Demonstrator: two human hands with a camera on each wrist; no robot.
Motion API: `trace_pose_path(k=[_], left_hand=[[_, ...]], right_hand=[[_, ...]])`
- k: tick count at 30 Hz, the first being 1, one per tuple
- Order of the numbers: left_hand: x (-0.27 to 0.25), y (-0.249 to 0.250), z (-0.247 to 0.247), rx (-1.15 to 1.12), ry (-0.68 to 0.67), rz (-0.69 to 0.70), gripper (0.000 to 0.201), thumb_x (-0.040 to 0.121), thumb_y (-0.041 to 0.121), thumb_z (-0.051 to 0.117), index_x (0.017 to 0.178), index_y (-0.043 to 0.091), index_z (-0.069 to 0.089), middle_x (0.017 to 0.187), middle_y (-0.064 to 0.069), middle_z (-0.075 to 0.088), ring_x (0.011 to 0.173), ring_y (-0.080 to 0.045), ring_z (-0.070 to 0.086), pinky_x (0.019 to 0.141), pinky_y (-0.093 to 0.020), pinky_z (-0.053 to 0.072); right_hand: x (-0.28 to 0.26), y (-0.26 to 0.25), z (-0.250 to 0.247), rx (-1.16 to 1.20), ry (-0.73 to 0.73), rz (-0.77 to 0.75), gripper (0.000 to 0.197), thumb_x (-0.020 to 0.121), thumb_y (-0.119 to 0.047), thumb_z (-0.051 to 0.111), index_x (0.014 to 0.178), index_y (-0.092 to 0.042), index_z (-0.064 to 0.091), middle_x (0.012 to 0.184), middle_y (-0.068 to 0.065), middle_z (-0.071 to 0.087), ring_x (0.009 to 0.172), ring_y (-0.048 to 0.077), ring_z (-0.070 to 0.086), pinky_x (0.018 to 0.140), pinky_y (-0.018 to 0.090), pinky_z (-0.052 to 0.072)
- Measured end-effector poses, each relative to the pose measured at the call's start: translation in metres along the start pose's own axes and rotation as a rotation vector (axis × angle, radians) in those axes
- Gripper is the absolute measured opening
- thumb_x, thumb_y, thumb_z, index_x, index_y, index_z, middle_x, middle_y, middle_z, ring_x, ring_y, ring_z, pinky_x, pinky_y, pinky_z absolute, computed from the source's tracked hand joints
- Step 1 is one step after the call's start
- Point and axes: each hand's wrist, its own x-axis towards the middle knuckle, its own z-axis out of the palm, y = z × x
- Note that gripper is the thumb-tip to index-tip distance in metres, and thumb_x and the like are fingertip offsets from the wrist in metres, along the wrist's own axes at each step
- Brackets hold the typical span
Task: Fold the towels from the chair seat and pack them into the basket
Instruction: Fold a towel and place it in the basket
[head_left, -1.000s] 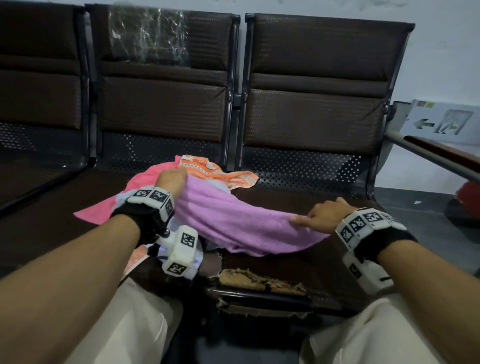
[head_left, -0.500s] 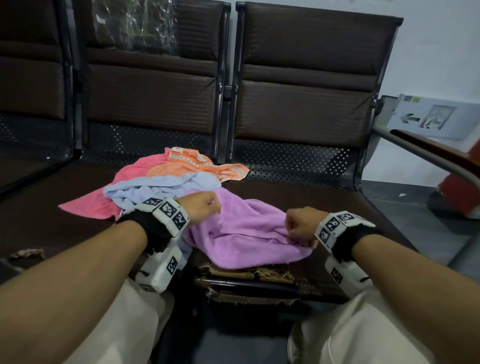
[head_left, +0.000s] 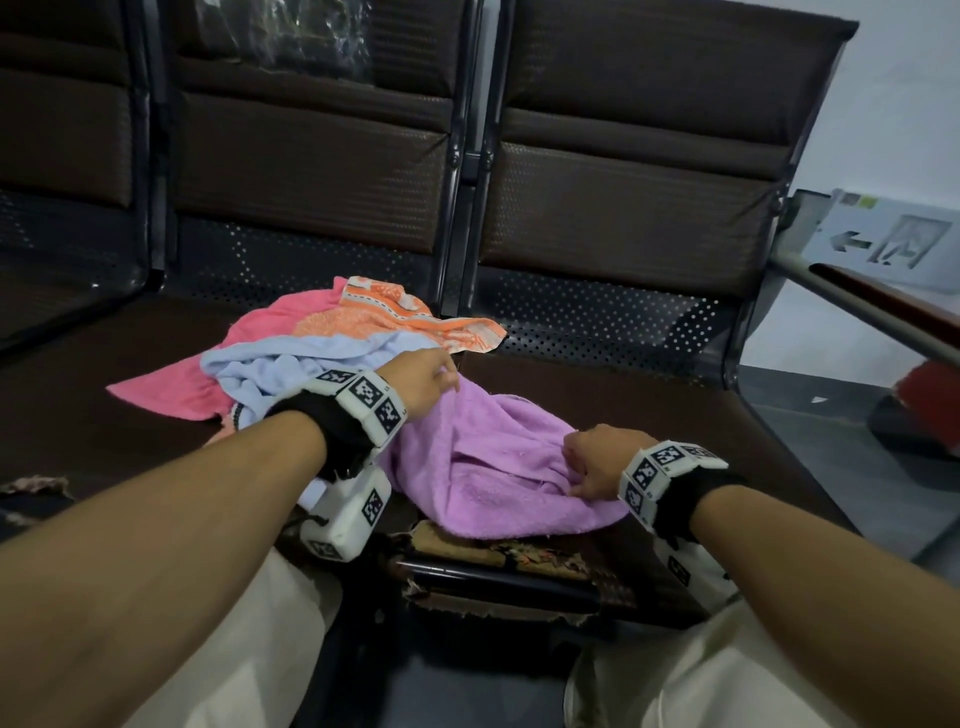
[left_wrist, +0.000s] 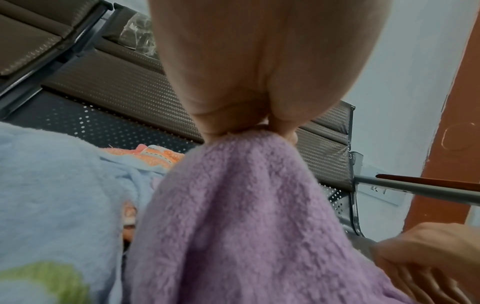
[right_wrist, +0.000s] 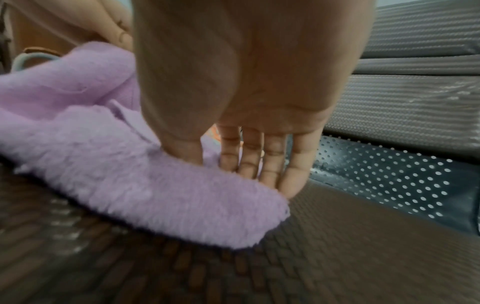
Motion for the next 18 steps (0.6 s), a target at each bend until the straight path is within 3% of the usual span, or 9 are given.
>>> trace_pose_path(k=[3,7,11,15,18], left_hand=[[0.005,0.004,0.004,0.008,-0.009,0.022,0.020,0.098,0.021,0.042,0.102,0.012,0.060,0.115,-0.008,0.061,0.099,-0.021,0.055,0.078,-0.024,0.035],[0.008,0.002,0.007,-0.006,-0.012,0.038,0.019,0.098,0.021,0.042,0.099,0.013,0.059,0.112,-0.008,0.061,0.091,-0.017,0.052,0.077,-0.025,0.035],[0.014,-0.004,0.002,-0.079,0.129,0.006,0.018,0.098,0.015,0.041,0.097,0.010,0.058,0.108,-0.012,0.062,0.094,-0.022,0.054,0.077,-0.026,0.035],[0.020,-0.011,-0.008,-0.138,0.353,-0.138,0.021,0.098,0.015,0.039,0.107,0.006,0.056,0.111,-0.018,0.062,0.101,-0.034,0.056,0.077,-0.033,0.037],[0.021,-0.016,-0.012,-0.192,0.451,-0.197,0.020,0.096,0.008,0.039,0.108,0.004,0.054,0.109,-0.023,0.062,0.100,-0.038,0.057,0.078,-0.036,0.041]], right_hand=[[0.001,-0.008,0.007,-0.086,0.095,0.029,0.028,0.086,-0.048,0.053,0.096,-0.021,0.055,0.107,0.008,0.062,0.096,0.029,0.063,0.071,0.033,0.045],[-0.005,-0.007,-0.006,0.001,0.126,0.098,0.026,0.086,-0.027,0.053,0.106,-0.015,0.062,0.110,0.010,0.063,0.097,0.029,0.063,0.076,0.032,0.050],[-0.014,0.017,-0.024,0.452,0.335,0.190,0.024,0.087,-0.013,0.047,0.099,-0.015,0.068,0.102,0.011,0.068,0.094,0.027,0.063,0.078,0.030,0.050],[-0.021,0.045,-0.029,1.065,0.583,0.395,0.027,0.082,-0.002,0.042,0.067,-0.015,0.061,0.083,0.015,0.062,0.084,0.028,0.058,0.079,0.037,0.049],[-0.026,0.060,-0.023,1.089,0.664,0.448,0.018,0.089,-0.007,0.045,0.081,-0.014,0.059,0.095,0.013,0.061,0.095,0.028,0.057,0.088,0.039,0.046]])
